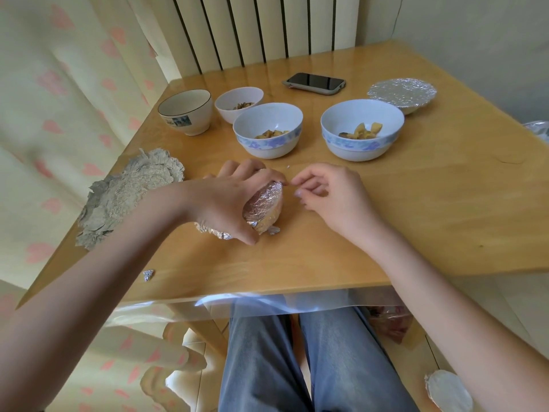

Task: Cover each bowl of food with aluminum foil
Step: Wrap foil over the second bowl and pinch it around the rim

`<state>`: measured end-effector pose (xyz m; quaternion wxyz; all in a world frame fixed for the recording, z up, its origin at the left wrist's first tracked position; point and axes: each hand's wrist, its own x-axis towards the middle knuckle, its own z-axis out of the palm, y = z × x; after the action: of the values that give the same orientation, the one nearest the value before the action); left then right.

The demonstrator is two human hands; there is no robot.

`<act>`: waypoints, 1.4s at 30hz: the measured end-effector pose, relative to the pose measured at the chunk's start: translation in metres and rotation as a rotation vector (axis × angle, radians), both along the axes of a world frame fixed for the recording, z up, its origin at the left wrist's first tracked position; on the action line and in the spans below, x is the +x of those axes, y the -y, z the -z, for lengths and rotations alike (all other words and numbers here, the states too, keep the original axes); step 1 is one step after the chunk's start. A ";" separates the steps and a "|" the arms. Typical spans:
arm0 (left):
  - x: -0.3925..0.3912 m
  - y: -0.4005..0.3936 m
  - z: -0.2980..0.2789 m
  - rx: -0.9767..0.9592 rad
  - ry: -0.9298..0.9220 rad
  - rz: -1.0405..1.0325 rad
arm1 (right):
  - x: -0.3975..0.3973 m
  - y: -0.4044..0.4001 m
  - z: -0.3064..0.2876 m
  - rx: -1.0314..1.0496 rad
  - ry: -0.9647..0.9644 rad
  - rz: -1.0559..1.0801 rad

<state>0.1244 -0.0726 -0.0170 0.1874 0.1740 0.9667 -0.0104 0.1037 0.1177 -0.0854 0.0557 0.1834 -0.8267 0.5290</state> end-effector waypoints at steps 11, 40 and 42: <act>0.024 0.033 0.030 1.111 -0.479 -0.555 | -0.025 0.048 -0.033 -0.092 0.013 -0.001; 0.034 0.045 0.020 0.823 -0.269 -0.131 | 0.016 0.022 -0.020 -0.172 0.291 0.073; 0.026 0.038 0.006 0.521 -0.180 0.013 | 0.028 0.016 -0.015 -0.106 0.304 0.032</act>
<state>0.1505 -0.1109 -0.0231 0.0495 0.2209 0.9484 0.2222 0.1312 0.1016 -0.0703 -0.0522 0.0848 -0.7994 0.5925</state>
